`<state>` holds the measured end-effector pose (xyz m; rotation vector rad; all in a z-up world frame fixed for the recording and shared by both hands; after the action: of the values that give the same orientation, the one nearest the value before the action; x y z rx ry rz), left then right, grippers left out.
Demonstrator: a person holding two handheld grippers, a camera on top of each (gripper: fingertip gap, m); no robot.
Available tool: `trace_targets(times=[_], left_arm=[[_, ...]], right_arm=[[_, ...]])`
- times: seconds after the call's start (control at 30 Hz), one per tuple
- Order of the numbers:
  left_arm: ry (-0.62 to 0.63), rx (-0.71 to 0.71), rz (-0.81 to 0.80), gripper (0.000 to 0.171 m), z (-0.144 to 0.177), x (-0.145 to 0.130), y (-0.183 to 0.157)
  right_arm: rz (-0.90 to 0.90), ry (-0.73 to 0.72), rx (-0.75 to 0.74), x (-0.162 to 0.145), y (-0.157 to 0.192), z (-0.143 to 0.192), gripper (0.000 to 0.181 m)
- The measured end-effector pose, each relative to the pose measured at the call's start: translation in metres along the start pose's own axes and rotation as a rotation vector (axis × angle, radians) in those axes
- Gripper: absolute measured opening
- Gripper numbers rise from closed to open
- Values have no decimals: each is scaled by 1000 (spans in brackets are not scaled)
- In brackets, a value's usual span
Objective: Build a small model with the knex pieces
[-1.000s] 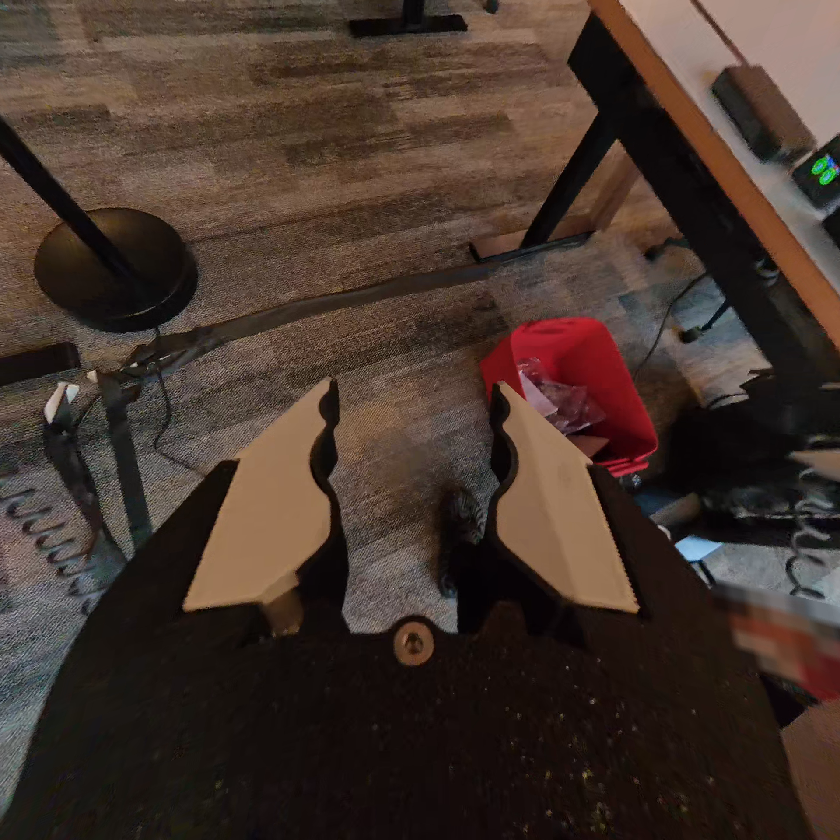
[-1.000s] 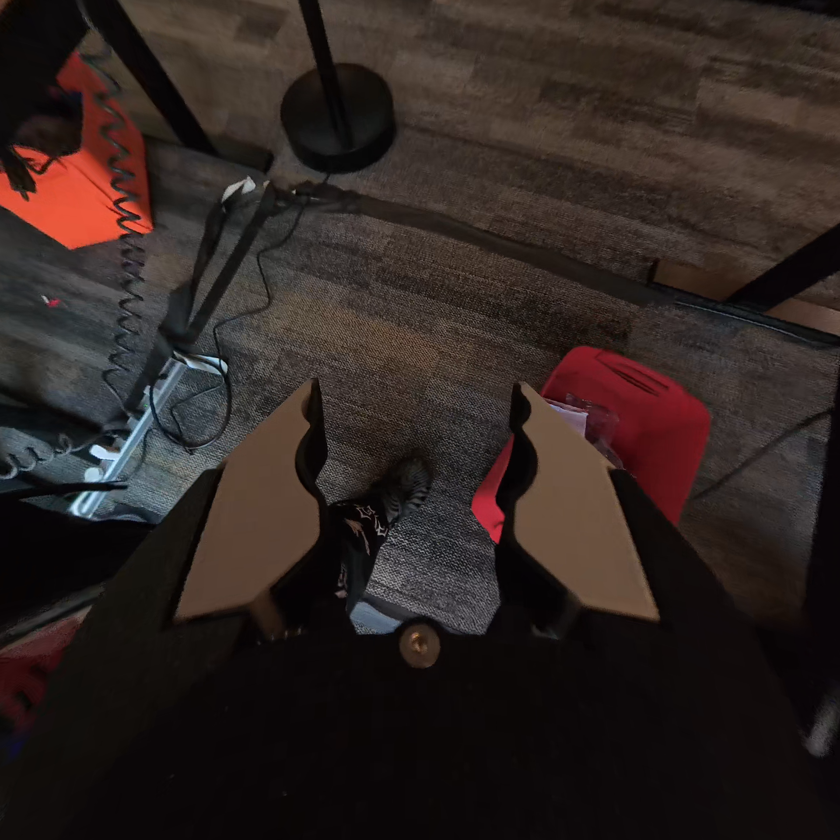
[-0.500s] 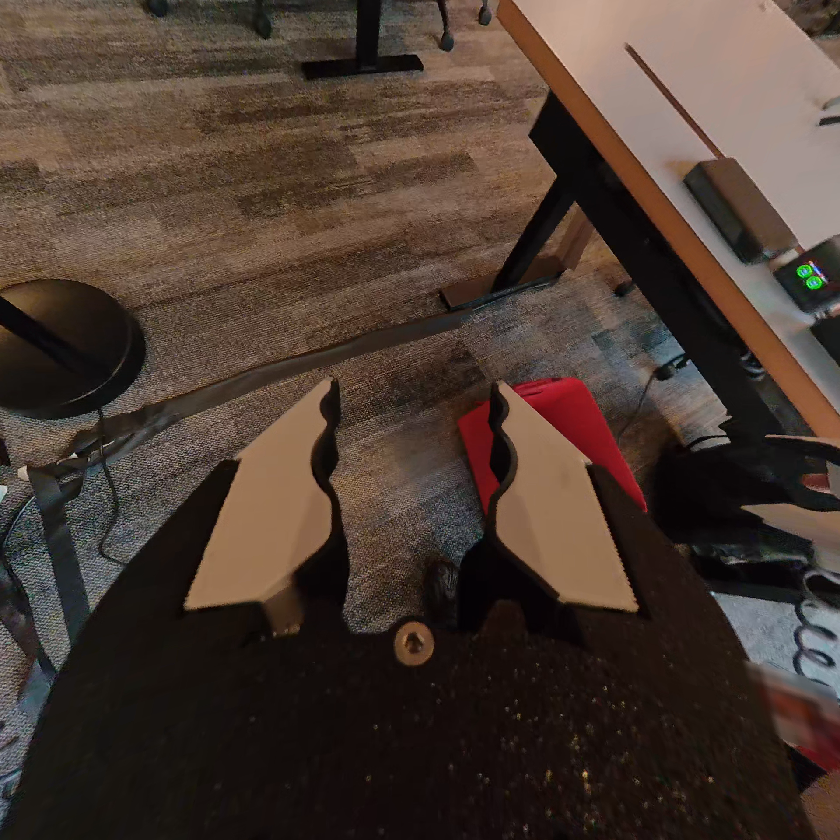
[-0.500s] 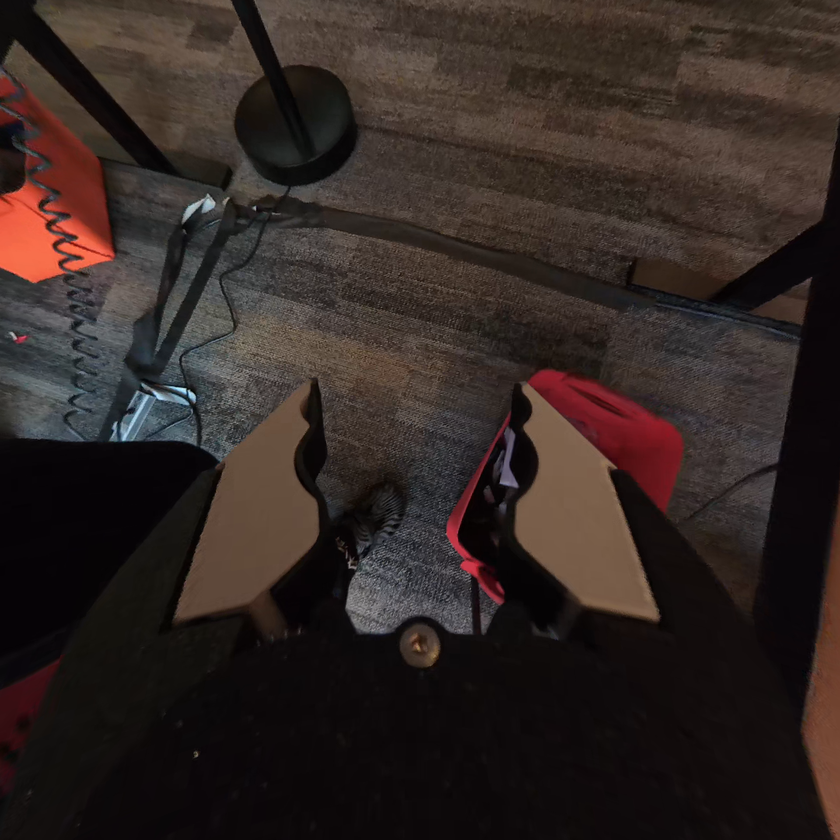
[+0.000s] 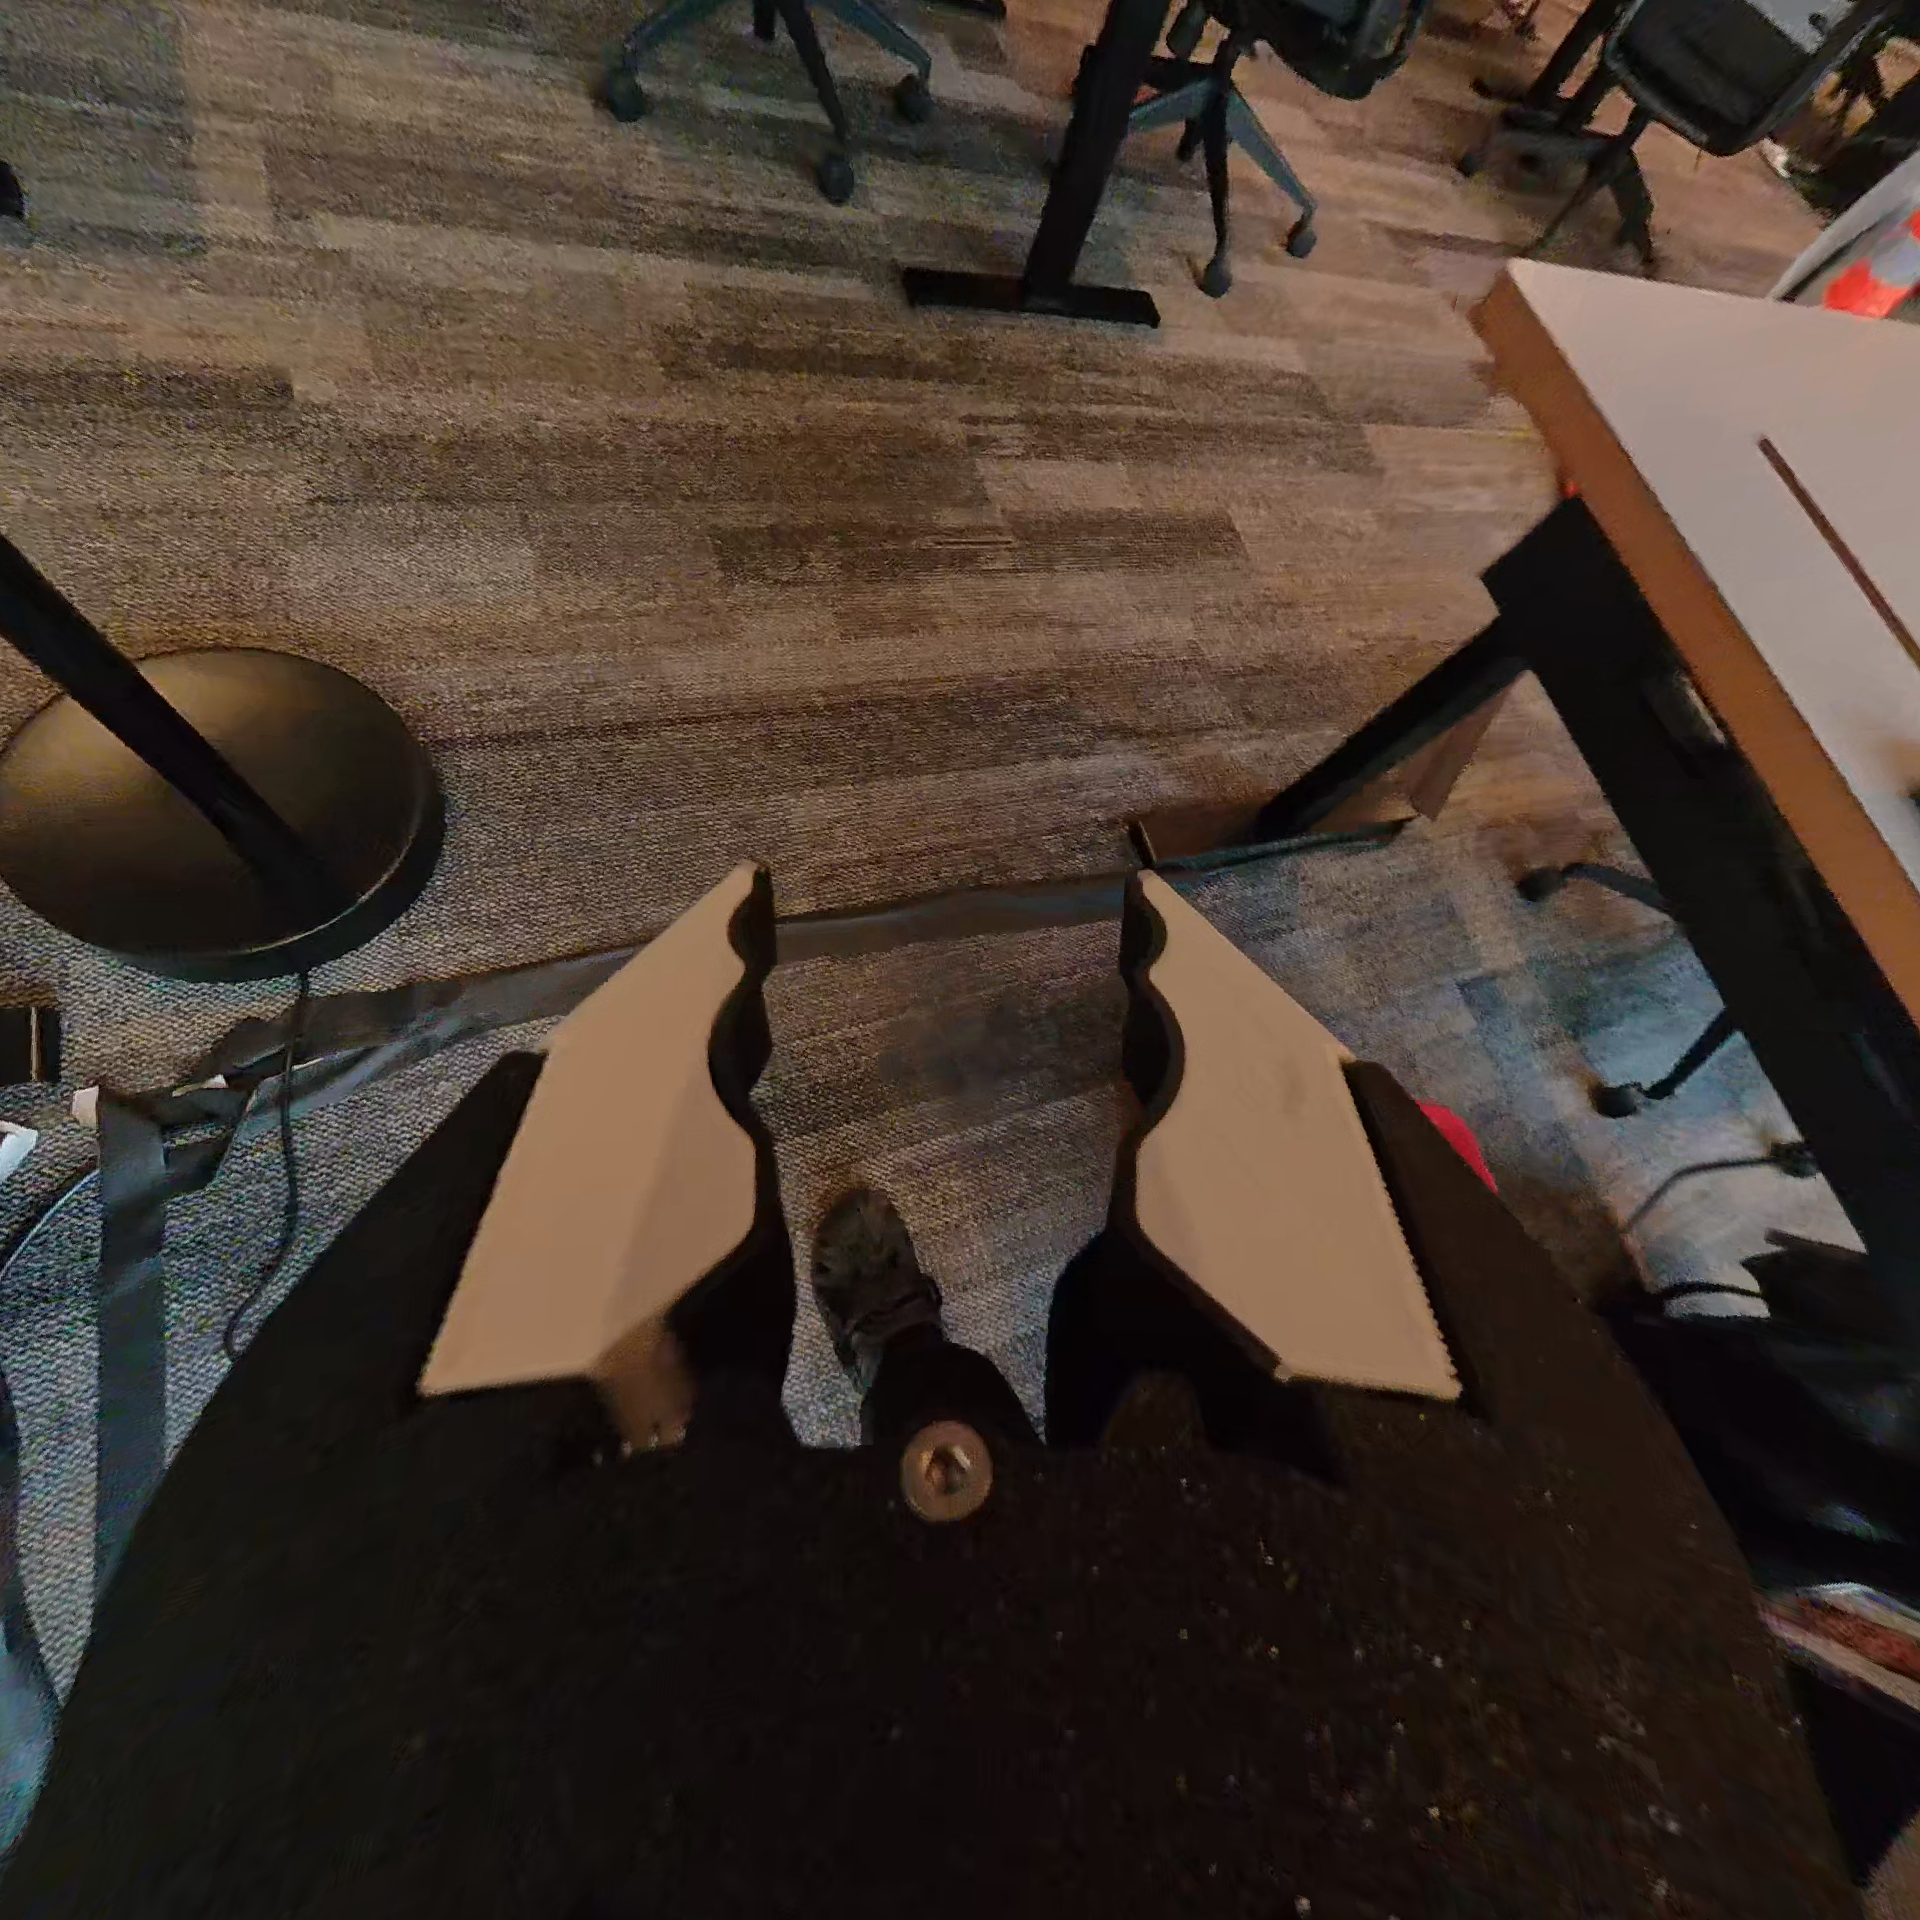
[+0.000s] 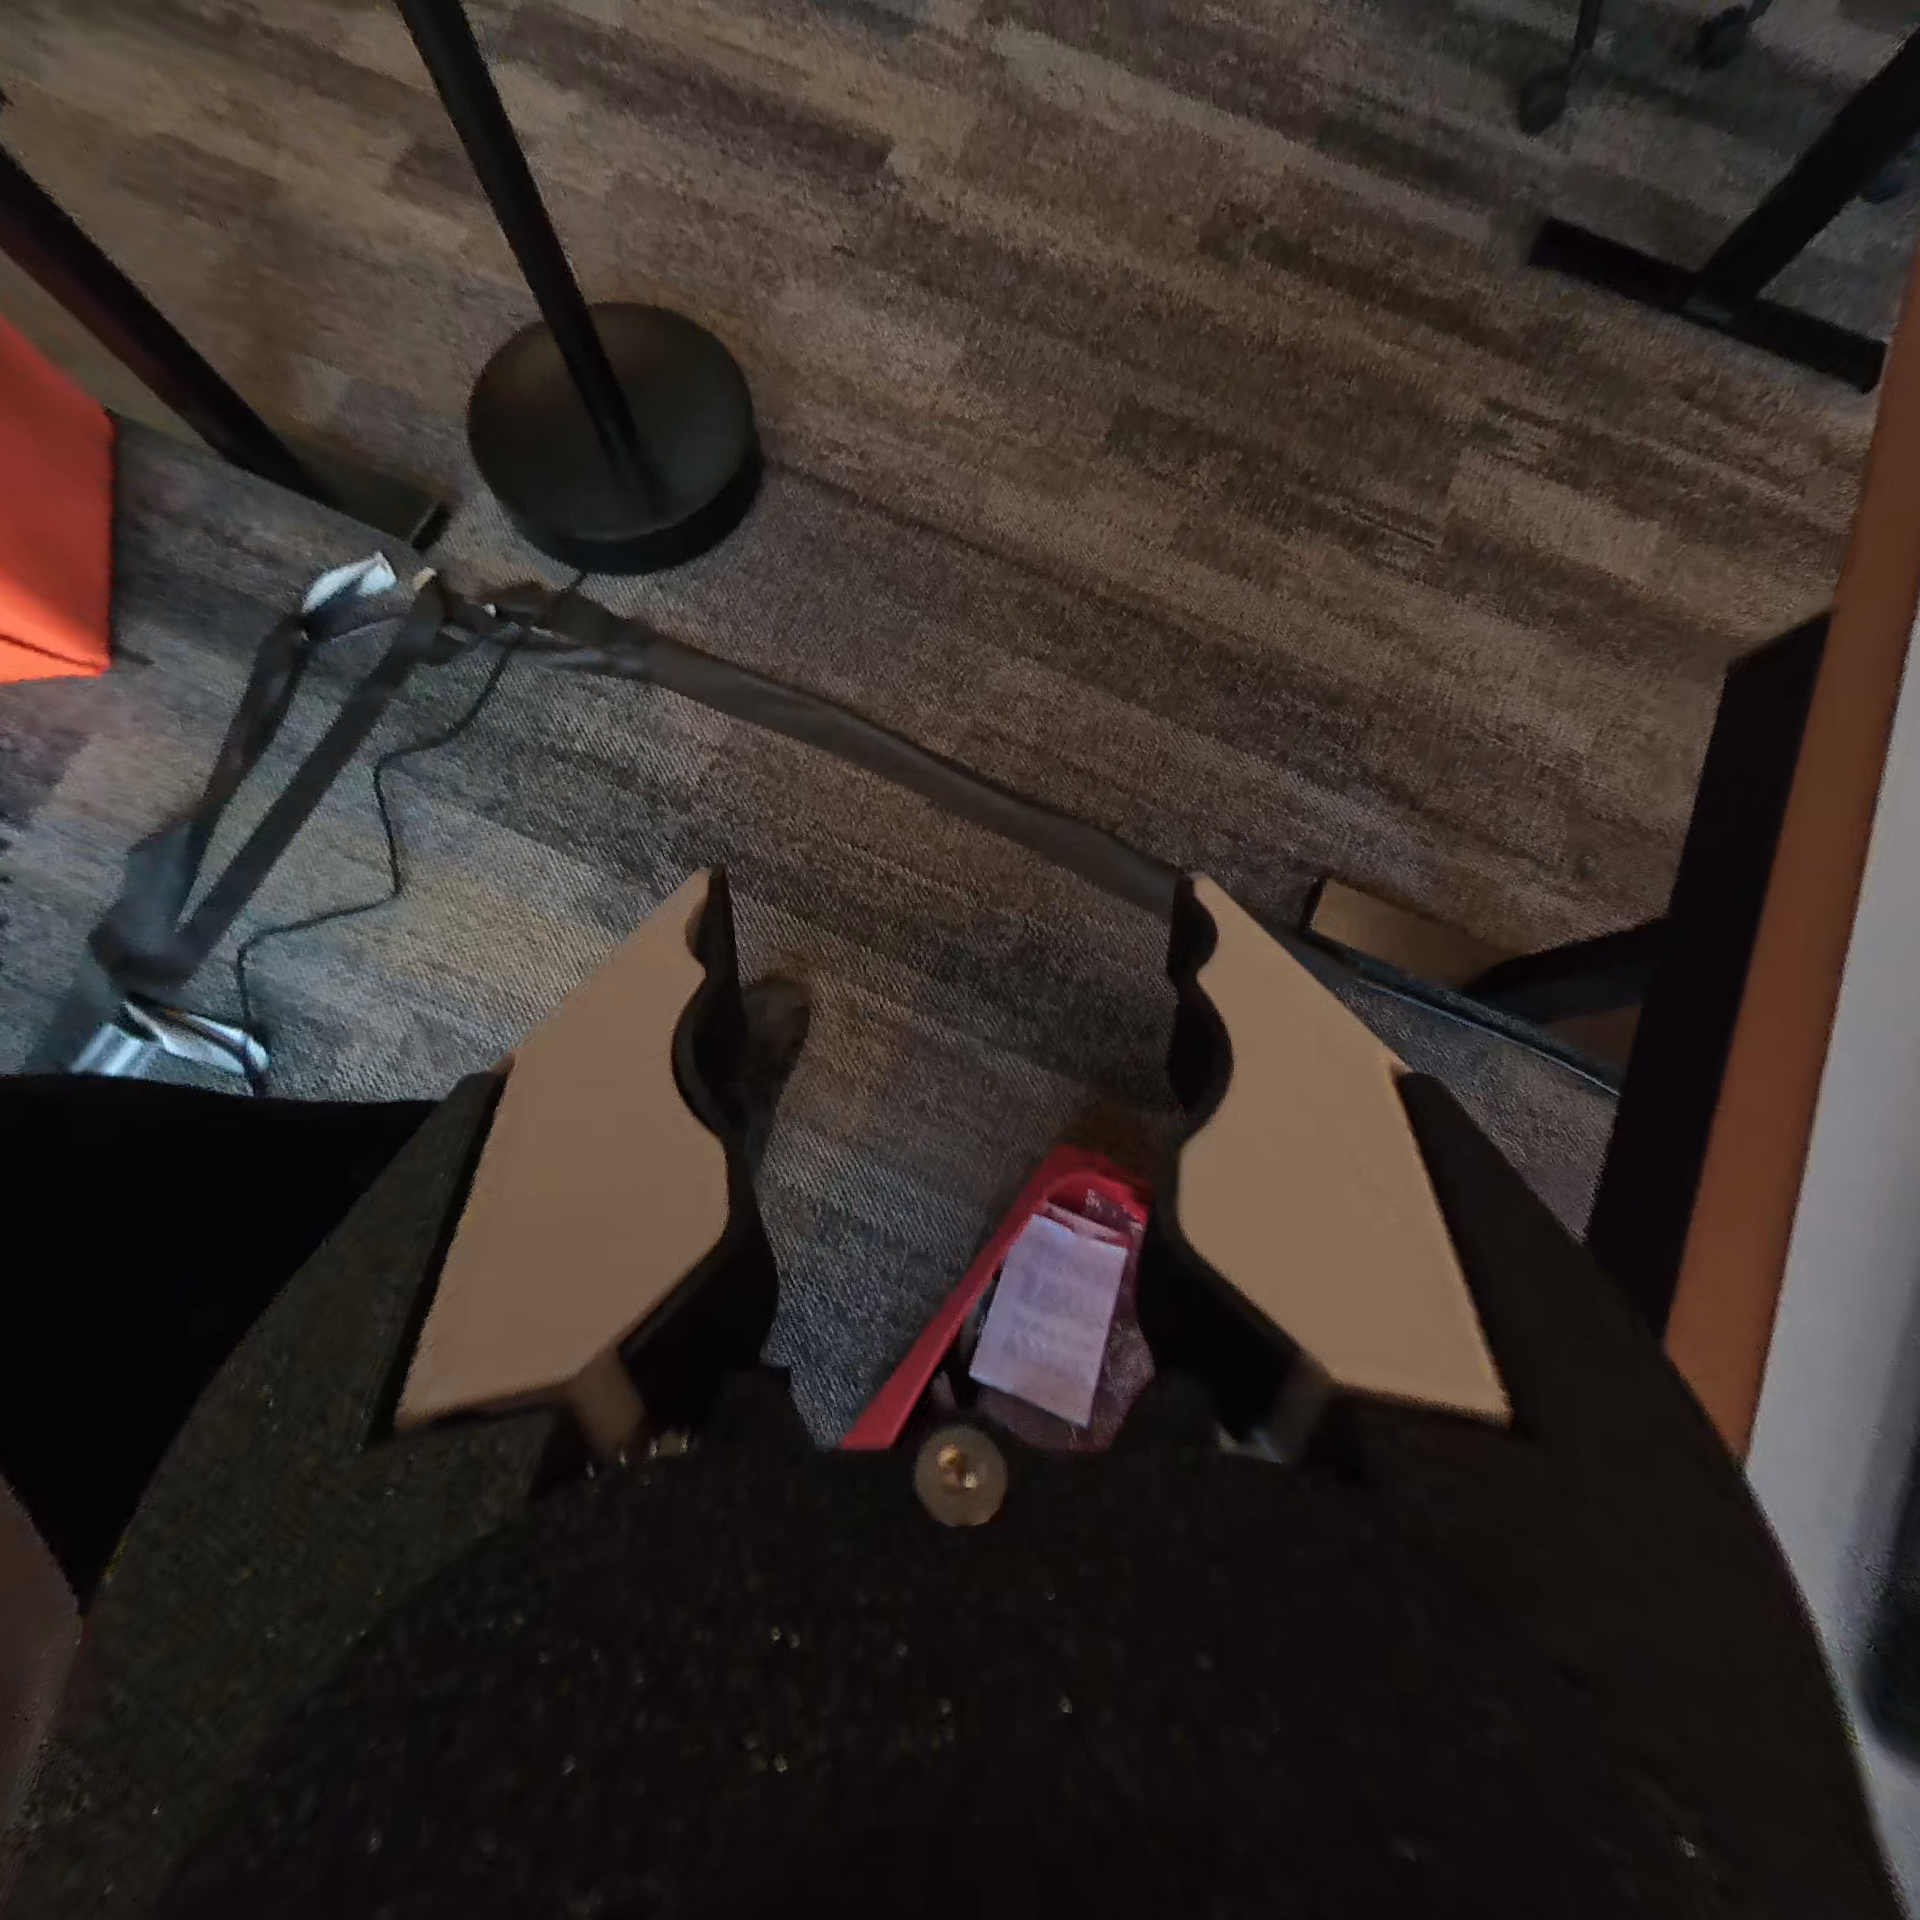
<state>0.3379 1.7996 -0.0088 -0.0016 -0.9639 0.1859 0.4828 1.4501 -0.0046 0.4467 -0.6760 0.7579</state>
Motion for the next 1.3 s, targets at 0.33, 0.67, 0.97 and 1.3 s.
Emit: trace_targets(times=[0.33, 0.67, 0.97, 1.3], left_arm=[[70, 30, 64, 63, -59, 39, 88], [196, 223, 151, 71, -73, 33, 120], [255, 527, 331, 74, -129, 74, 122], [67, 507, 493, 74, -291, 199, 133]], right_arm=[[41, 38, 153, 125, 21, -129, 83], [123, 82, 284, 194, 0, -225, 83], [266, 148, 484, 261, -63, -359, 83], [296, 154, 384, 350, -214, -440, 84]])
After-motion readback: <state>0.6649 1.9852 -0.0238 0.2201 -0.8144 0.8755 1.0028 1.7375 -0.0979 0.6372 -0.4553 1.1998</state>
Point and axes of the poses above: each gripper's, where its closed fingertips meet, z back along the fingers, x out of its top, y = z × x across the jaws, the point moved 8 cm from there along z, back along the fingers, and after that the axes turned 14 degrees about -z, right-handed, at the moved point
